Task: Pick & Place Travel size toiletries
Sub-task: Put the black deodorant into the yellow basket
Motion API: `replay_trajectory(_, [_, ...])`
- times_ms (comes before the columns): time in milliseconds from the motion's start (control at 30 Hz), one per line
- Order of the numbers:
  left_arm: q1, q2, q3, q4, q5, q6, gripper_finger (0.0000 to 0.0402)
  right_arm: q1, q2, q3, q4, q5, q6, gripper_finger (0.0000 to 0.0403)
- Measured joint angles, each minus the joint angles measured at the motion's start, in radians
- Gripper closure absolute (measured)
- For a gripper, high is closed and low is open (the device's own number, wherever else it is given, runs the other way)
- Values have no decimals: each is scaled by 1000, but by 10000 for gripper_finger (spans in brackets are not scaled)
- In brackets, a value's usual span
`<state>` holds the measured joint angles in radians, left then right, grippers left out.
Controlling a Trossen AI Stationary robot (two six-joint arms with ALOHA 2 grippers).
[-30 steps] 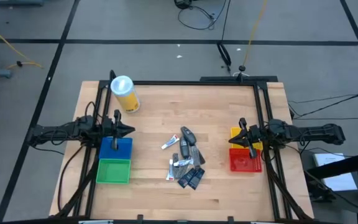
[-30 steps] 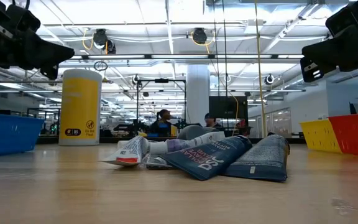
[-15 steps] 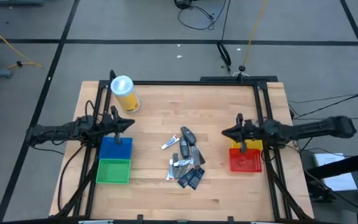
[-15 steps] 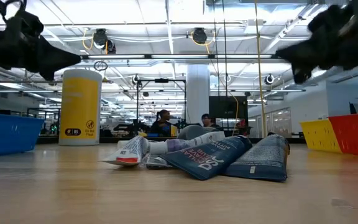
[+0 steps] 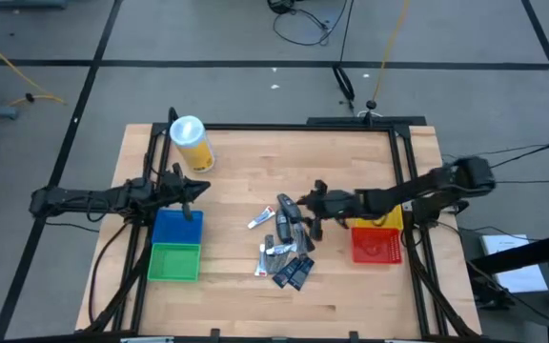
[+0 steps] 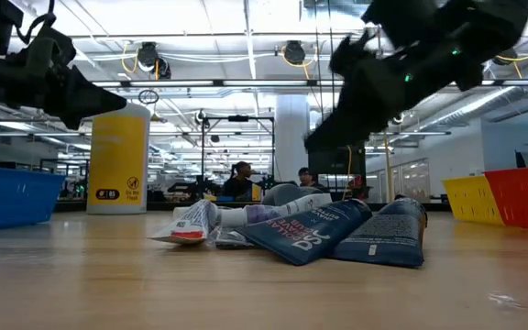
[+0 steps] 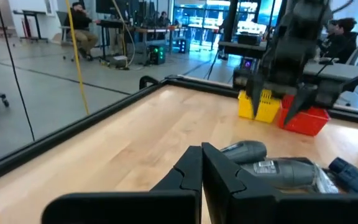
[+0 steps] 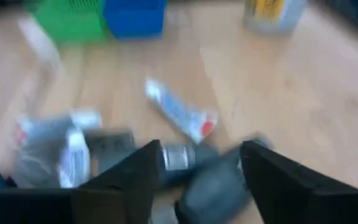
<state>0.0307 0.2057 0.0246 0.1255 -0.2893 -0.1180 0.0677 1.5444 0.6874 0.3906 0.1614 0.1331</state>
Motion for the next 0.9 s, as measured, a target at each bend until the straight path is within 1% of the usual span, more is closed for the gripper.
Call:
replay_trajectory(67, [0, 13, 0, -2, 0, -11, 396, -1, 63, 49, -40, 7, 17, 143])
replay_trajectory(167, [0, 40, 0, 4, 0, -23, 387, -2, 109, 115, -63, 97, 52, 116])
replay_trajectory(233, [0, 55, 0, 12, 0, -25, 386, -3, 137, 127, -73, 129, 62, 107])
replay_trajectory(367, [0, 76, 0, 23, 0, -35, 395, -16, 176, 126, -66, 127, 92, 107])
replay_trajectory(467, [0, 83, 0, 40, 0, -38, 399, -28, 204, 128, -69, 123, 106, 118])
replay_trajectory(600, [0, 89, 0, 55, 0, -38, 389, -44, 238, 127, -56, 126, 95, 141])
replay_trajectory(767, [0, 89, 0, 59, 0, -35, 383, -64, 243, 128, -52, 128, 75, 187])
replay_trajectory(900, [0, 89, 0, 59, 0, -35, 391, -68, 238, 130, -54, 134, 38, 234])
